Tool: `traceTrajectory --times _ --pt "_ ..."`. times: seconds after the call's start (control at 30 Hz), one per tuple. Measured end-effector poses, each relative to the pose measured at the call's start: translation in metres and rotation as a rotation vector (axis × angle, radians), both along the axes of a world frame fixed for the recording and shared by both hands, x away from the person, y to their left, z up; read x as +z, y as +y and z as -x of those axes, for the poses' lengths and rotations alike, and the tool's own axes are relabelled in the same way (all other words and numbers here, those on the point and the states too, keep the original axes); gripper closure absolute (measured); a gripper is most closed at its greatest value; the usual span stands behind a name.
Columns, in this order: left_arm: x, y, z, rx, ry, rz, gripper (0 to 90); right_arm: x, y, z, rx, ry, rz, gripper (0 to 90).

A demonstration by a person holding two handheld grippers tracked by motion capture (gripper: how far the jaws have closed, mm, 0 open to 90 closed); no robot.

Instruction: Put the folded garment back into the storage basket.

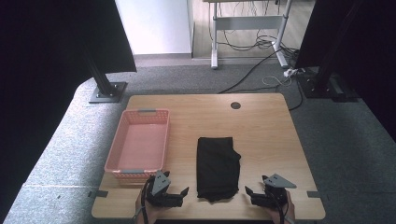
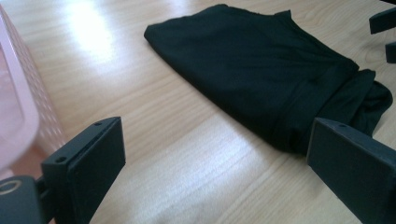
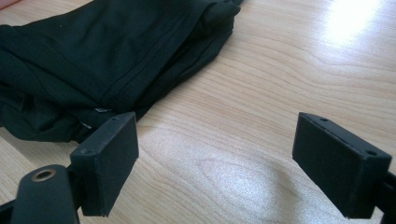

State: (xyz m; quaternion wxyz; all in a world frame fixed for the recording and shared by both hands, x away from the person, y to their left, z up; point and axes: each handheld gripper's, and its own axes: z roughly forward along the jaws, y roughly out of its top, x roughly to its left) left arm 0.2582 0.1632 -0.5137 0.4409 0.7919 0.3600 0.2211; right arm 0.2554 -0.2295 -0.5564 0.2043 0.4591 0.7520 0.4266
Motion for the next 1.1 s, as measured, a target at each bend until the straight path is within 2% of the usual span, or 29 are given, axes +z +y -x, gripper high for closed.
traceTrajectory --times 0.4,0.7,0.8,0.9,1.1 --pt "0.021 -0.008 -0.015 0.005 -0.031 0.029 4.3 0.0 0.001 0.0 -0.009 0.001 0.012 14.2" --pt "0.026 -0.008 -0.022 0.019 -0.023 0.05 4.6 0.0 0.002 0.001 -0.01 0.002 0.027 14.3" --pt "0.028 -0.009 -0.024 0.018 -0.023 0.061 4.7 -0.003 0.001 0.002 -0.012 0.018 0.022 14.8" --pt "0.03 -0.012 -0.026 0.018 -0.024 0.061 4.8 -0.004 0.001 0.003 -0.021 0.007 0.029 15.2" --pt "0.032 -0.016 -0.03 0.015 -0.027 0.06 4.8 -0.004 0.001 0.003 -0.018 0.012 0.028 15.1"
